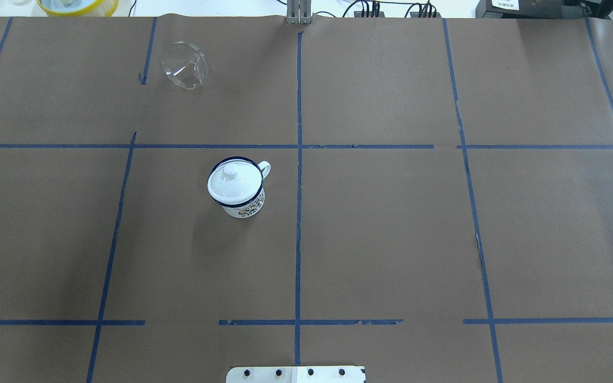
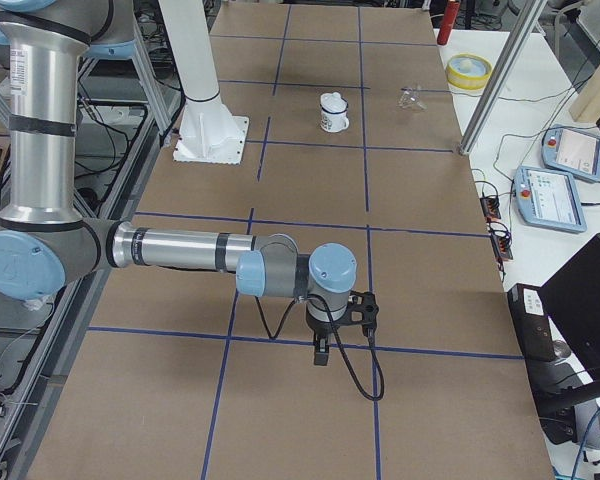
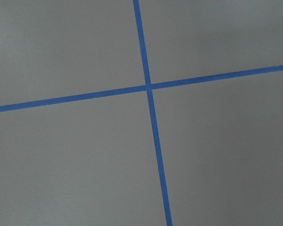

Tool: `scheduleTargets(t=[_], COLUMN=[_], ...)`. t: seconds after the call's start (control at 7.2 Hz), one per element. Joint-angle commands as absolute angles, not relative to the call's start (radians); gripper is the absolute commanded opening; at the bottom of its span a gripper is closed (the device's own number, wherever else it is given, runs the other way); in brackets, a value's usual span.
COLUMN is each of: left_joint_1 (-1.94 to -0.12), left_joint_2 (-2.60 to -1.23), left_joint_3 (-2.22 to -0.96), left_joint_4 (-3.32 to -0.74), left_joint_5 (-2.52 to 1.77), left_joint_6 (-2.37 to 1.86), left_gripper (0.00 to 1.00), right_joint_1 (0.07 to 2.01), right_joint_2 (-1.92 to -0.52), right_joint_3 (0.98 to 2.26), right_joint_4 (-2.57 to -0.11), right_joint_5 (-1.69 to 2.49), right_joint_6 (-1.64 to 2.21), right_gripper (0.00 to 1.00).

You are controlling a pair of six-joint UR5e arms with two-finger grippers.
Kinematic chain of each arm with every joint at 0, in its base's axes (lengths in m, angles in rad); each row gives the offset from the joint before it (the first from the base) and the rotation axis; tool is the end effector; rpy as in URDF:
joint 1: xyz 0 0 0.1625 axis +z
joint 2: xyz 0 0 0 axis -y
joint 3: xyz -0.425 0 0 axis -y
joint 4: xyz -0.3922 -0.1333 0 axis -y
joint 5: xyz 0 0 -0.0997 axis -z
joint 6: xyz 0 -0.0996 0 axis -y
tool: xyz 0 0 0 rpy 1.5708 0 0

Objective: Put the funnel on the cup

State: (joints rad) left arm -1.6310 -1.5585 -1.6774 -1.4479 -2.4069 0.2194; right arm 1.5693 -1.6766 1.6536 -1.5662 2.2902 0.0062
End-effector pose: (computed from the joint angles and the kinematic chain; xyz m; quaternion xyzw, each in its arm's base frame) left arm -0.0883 -0.4785 0.6201 0.0436 0.4038 0.0669 0.9114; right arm 0.0670 -0.4456 0.6709 -0.0100 -0.3519 0.0054 0.9360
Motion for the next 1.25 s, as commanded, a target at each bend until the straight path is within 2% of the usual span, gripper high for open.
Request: scheduleTargets(t=[0.0,0.56,0.97,1.11], left_joint_1=[-1.631,-1.629,-1.631,-1.629], left_joint_2=[-1.562,-1.595,-1.8,-1.805], left_joint_3=[-1.683,-1.744,-1.738,-1.746], left_joint_4=[-1.45,-1.456,-1.492,-1.628], left_joint_5=[-2.401,-2.395,-2.385,-2.39], left_joint_6=[0.219,0.219,0.221,0.215], left_gripper=[1.0,1.0,1.0,1.0], right_joint_1=[1.569,1.569,1.569,1.569], right_joint_2=[-1.677,-1.677,-1.677,-1.677], right_joint_3=[1.654,1.654,1.654,1.654], right_joint_4=[-1.566,-1.566,-1.566,-1.566], right_joint_5=[2.29,2.29,2.29,2.29], right_joint_6=[0.006,0.006,0.006,0.006], right_gripper=[1.0,1.0,1.0,1.0])
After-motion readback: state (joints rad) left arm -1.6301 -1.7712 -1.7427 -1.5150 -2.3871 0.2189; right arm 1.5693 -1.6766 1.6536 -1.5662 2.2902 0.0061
